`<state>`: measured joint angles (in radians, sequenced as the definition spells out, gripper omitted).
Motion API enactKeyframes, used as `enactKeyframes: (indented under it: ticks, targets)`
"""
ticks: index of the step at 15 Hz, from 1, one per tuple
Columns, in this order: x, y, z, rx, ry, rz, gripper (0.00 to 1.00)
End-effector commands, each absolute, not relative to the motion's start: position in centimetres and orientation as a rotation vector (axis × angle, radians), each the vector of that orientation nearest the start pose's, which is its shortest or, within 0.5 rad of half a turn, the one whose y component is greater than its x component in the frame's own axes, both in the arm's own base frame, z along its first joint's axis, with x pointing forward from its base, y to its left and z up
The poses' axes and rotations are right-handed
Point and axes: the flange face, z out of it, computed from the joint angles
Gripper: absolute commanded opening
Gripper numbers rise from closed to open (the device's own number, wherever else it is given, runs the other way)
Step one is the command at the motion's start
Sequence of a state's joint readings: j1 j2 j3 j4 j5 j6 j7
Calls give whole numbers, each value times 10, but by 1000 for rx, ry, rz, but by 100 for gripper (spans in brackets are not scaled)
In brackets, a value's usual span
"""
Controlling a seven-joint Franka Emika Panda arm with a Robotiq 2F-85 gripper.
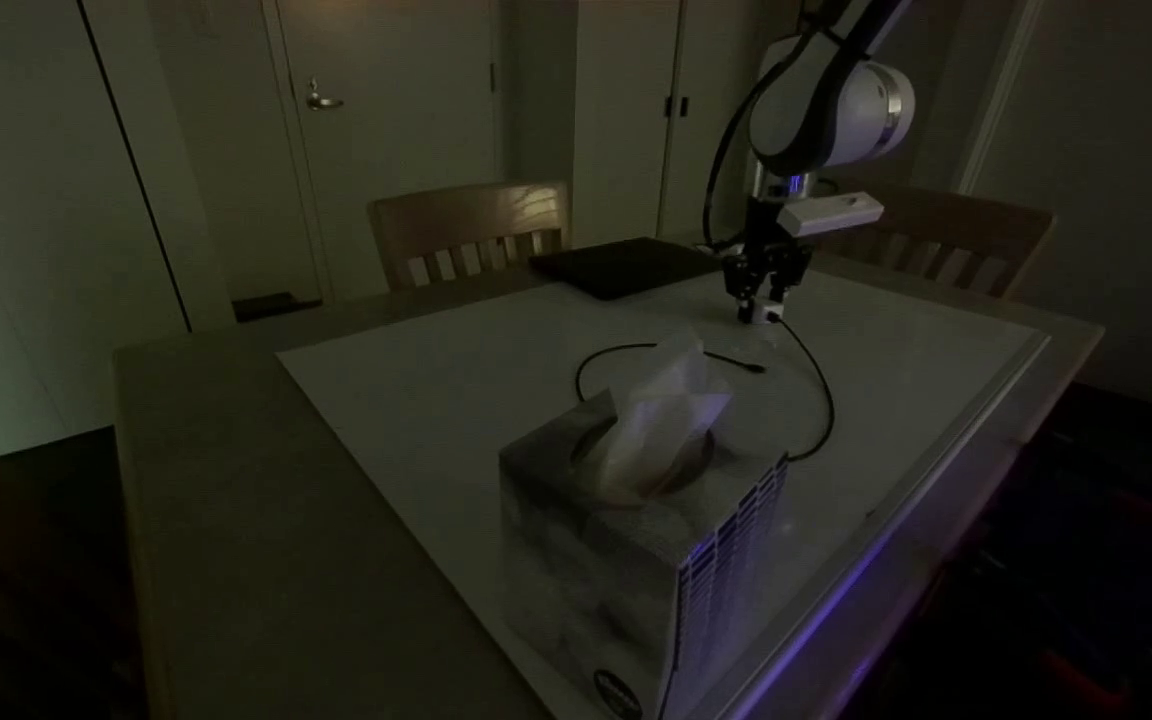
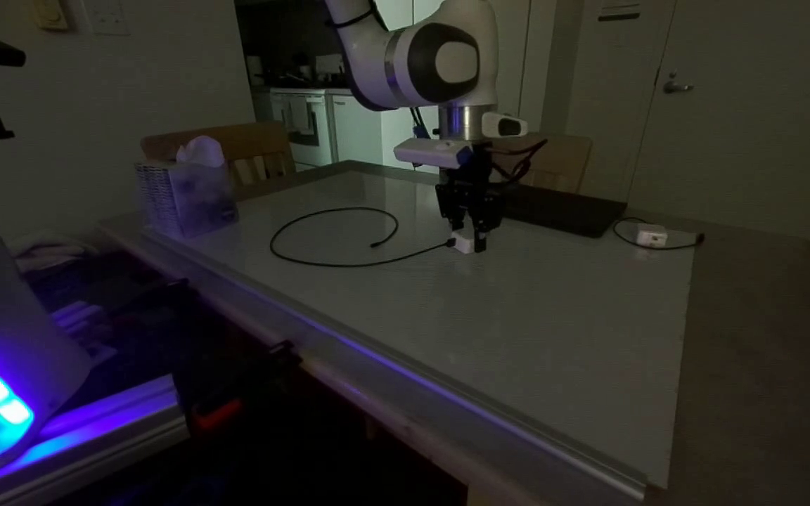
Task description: Unwind the charging cable
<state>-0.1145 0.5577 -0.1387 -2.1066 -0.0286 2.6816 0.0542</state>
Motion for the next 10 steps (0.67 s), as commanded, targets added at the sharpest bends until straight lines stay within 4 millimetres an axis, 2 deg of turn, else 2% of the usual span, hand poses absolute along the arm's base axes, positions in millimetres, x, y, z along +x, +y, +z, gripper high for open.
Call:
enactKeyframes:
  ticks: [1,4,5,8,9,10]
  targets:
    - [548,-172,145,-3095,722,-21,27]
    - [541,-195,142,-2970,956,-22,27]
    - [545,-185,148,-3040,838,-26,52]
    - [543,-194,148,-2998,921,-31,52]
    - [543,-194,148,-2995,928,-32,27]
    - [545,-191,148,-3013,942,-30,27]
